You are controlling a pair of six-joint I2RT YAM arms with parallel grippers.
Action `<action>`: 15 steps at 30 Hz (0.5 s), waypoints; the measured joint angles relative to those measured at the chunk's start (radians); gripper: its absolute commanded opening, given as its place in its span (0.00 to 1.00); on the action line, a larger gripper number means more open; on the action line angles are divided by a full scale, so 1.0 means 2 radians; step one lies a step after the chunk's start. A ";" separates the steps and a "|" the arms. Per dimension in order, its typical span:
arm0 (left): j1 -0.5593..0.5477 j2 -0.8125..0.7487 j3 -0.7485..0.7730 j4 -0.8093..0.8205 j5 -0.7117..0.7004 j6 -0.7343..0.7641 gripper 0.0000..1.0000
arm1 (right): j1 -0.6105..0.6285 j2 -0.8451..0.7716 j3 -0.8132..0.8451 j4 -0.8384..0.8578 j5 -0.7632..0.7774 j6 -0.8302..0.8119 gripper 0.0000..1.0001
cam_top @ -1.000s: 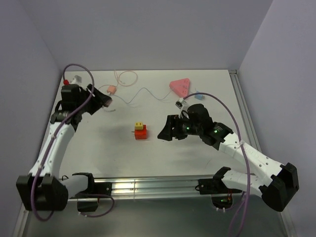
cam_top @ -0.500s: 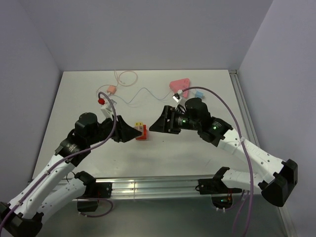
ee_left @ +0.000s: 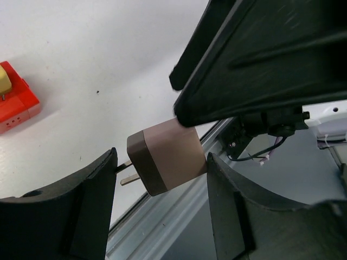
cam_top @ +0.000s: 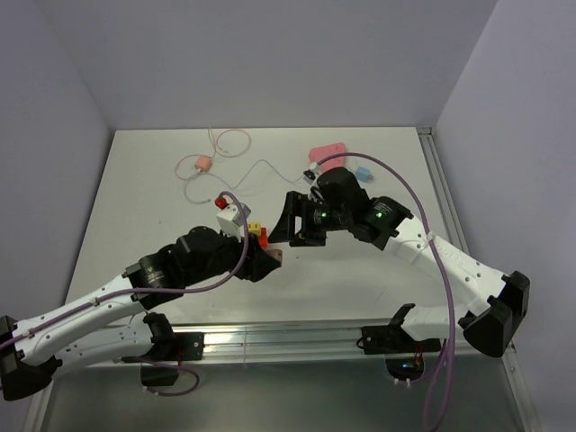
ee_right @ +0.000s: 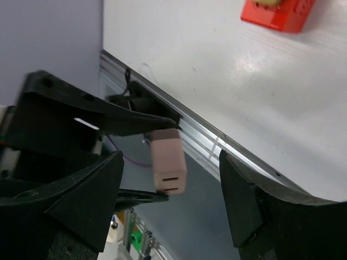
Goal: Insert the plug
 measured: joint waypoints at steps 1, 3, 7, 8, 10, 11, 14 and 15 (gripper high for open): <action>-0.008 0.000 0.000 0.002 -0.012 0.002 0.00 | 0.002 -0.001 -0.005 -0.006 0.000 -0.002 0.77; -0.025 0.001 0.000 0.005 -0.032 0.008 0.00 | 0.005 -0.001 -0.014 -0.020 -0.001 -0.007 0.76; -0.056 0.013 0.002 0.008 -0.069 0.019 0.00 | 0.009 0.000 -0.015 -0.038 -0.004 -0.017 0.73; -0.062 0.019 0.003 0.009 -0.077 0.021 0.00 | 0.010 0.000 -0.015 -0.038 -0.006 -0.017 0.72; -0.072 0.028 0.003 0.010 -0.091 0.024 0.00 | 0.013 0.000 -0.016 -0.037 -0.012 -0.020 0.66; -0.077 0.032 0.003 0.009 -0.098 0.024 0.00 | 0.015 0.000 -0.018 -0.037 -0.016 -0.021 0.64; -0.084 0.036 0.003 0.009 -0.115 0.024 0.00 | 0.022 0.000 -0.028 -0.032 -0.025 -0.020 0.59; -0.086 0.036 0.003 0.010 -0.119 0.025 0.00 | 0.024 0.000 -0.033 -0.031 -0.028 -0.019 0.58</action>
